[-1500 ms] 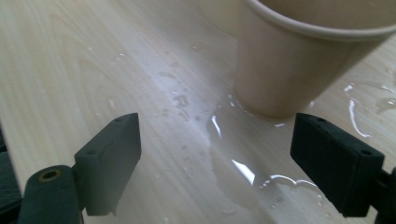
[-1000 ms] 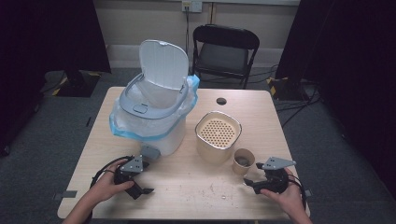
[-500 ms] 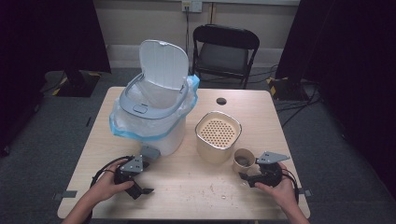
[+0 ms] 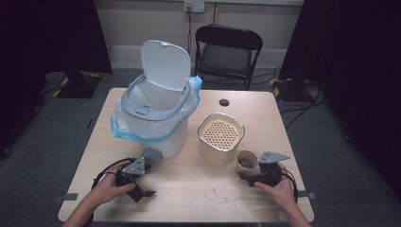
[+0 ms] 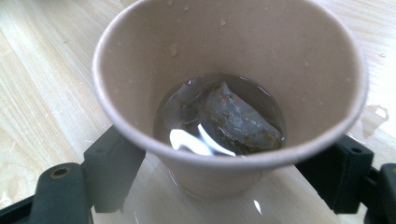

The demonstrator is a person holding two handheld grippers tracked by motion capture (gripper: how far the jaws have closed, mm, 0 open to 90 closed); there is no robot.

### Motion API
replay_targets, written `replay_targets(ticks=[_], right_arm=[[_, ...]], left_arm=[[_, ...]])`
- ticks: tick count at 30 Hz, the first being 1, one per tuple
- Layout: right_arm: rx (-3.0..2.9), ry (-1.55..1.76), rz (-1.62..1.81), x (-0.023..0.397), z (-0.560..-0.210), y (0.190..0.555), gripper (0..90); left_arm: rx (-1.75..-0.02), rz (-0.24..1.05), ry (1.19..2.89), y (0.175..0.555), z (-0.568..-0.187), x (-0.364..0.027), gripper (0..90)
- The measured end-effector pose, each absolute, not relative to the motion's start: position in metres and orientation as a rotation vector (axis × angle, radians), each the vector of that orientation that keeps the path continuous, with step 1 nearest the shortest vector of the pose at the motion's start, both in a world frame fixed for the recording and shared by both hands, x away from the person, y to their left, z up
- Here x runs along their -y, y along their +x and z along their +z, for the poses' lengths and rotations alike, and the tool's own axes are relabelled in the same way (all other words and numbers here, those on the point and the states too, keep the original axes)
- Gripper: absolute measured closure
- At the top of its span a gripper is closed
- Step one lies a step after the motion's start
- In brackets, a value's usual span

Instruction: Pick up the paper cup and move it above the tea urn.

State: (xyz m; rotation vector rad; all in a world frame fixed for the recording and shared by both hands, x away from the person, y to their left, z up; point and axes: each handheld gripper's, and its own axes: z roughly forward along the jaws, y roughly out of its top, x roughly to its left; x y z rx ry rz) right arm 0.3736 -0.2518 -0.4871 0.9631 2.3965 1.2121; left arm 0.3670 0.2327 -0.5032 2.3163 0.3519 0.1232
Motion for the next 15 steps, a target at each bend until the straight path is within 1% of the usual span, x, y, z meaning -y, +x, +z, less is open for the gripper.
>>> replay_targets(ticks=[10, 15], right_arm=[[-2.384, 0.965, 1.269, 0.2520, -0.4888, 0.3754, 24.0], [-2.378, 0.965, 1.273, 0.2522, -0.4905, 0.3771, 24.6]], left_arm=[[-0.351, 0.125, 2.315, 0.3672, -0.5033, -0.2326, 0.0], [-0.349, 0.123, 2.315, 0.3673, -0.5033, -0.2326, 0.0]])
